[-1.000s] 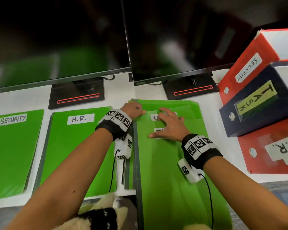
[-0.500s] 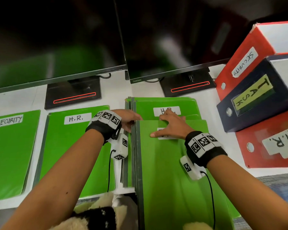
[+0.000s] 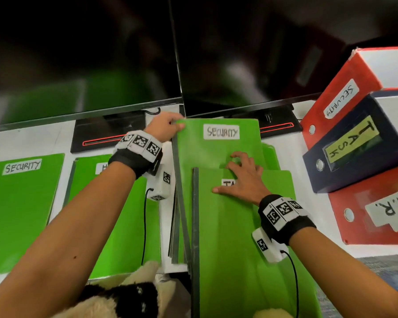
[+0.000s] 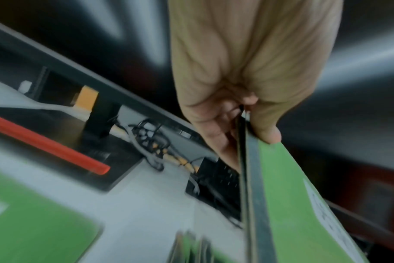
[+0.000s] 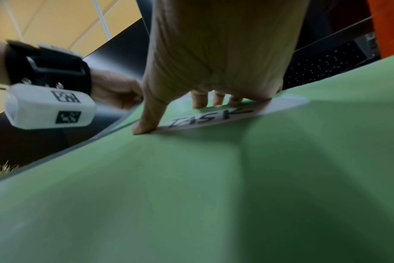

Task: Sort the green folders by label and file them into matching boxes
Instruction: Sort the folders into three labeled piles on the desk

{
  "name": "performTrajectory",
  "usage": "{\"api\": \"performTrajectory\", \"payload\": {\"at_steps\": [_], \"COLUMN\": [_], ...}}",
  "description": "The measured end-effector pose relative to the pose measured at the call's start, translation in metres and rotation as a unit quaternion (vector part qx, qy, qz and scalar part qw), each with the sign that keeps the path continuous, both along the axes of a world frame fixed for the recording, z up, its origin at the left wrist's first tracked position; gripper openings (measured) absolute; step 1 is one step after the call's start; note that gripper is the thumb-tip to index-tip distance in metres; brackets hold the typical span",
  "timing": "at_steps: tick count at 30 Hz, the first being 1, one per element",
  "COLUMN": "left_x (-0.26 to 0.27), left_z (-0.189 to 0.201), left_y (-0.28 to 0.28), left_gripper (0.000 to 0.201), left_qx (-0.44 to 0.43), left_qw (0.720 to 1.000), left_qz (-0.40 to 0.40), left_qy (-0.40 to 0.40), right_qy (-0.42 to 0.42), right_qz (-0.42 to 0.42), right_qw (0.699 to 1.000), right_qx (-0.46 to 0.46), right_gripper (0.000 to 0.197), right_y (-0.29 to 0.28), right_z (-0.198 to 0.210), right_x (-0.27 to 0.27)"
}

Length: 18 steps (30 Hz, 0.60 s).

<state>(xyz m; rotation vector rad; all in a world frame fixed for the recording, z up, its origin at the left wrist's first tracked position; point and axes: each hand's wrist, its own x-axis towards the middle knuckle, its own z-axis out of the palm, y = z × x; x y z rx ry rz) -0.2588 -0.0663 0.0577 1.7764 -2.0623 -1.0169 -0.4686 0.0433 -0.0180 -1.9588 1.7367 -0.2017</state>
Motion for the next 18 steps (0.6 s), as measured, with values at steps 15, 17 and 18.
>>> {"api": "performTrajectory", "payload": {"at_steps": [15, 17, 18], "left_x": [0.027, 0.031, 0.033], "left_z": [0.108, 0.122, 0.129], "left_y": [0.003, 0.008, 0.012], "left_gripper": [0.022, 0.019, 0.022], "left_qx": [-0.362, -0.378, -0.387], "left_qw": [0.902, 0.881, 0.871], "left_qz": [0.101, 0.094, 0.083], "left_qy": [0.212, 0.268, 0.289], "right_qy": [0.068, 0.080, 0.084], "right_qz": [0.059, 0.055, 0.054], "right_qw": [0.996, 0.995, 0.994], "right_qx": [0.008, 0.037, 0.042], "right_gripper": [0.061, 0.061, 0.061], "right_y": [-0.038, -0.048, -0.053], "right_z": [0.030, 0.031, 0.030], "right_x": [0.039, 0.042, 0.044]}}
